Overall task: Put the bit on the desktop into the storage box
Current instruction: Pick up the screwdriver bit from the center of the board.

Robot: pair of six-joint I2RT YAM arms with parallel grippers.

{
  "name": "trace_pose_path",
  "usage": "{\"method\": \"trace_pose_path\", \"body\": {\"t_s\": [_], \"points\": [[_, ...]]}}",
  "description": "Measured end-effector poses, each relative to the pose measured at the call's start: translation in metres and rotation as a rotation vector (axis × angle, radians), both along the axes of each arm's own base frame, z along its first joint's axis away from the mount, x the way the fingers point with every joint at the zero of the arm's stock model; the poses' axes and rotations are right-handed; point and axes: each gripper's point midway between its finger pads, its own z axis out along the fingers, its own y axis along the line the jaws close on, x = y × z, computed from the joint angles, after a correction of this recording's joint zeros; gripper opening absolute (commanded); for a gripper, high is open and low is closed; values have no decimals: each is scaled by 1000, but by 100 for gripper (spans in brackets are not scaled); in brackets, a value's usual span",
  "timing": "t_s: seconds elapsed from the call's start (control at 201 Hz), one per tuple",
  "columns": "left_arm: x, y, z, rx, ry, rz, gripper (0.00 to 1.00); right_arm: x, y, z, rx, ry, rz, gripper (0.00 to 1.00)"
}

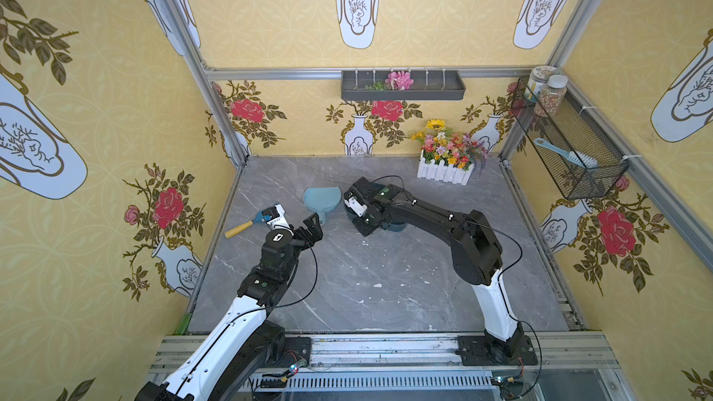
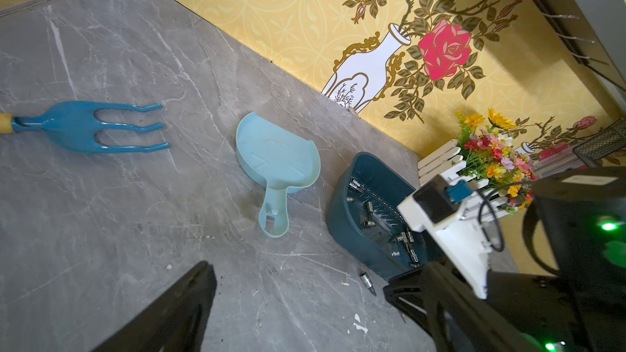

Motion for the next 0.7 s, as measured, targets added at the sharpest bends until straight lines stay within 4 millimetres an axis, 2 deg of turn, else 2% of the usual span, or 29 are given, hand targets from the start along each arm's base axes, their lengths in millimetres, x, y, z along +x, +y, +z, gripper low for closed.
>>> {"method": "trace_pose_path", "body": {"t_s": [0.085, 0.189, 0.433, 0.702], "points": [[0, 0, -2, 2, 5, 0, 100, 10, -11, 15, 23, -19, -28, 16], [1, -1, -3, 2, 11, -5, 100, 23, -26, 23, 38, -30, -62, 16], [3, -2, -4, 4, 15, -6, 100, 56, -67, 20, 31, -32, -157, 16], [8, -3, -11, 28, 39, -10, 100, 83, -93, 1, -24, -35, -210, 16]]}}
